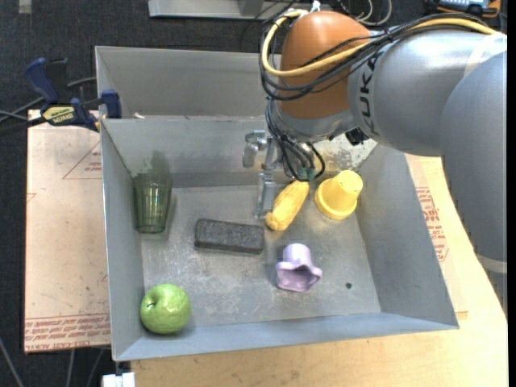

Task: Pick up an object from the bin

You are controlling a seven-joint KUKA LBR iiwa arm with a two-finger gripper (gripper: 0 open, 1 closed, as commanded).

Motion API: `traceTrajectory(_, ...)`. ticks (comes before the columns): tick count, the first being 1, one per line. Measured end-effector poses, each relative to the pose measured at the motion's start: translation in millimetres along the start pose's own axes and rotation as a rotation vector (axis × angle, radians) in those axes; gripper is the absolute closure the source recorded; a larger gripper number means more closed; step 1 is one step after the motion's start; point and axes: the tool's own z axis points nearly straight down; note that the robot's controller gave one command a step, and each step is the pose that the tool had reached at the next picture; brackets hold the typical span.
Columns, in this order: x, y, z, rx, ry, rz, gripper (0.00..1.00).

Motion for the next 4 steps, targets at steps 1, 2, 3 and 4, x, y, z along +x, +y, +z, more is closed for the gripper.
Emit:
traceTrajectory(1,-0.9,-0.3,-5.2,0.000,-0.006,0.001,0.00)
traceTrajectory(2,24.4,-19.6,47.9,-0.002,-0.009,0.033,0.00)
traceTrajectory(3,22.8,-28.3,94.8,-0.001,-0.007,-0.022,0.00)
traceTrajectory(4,58.2,-7.1,102.2,-0.005,-0.012,0.097,1.00)
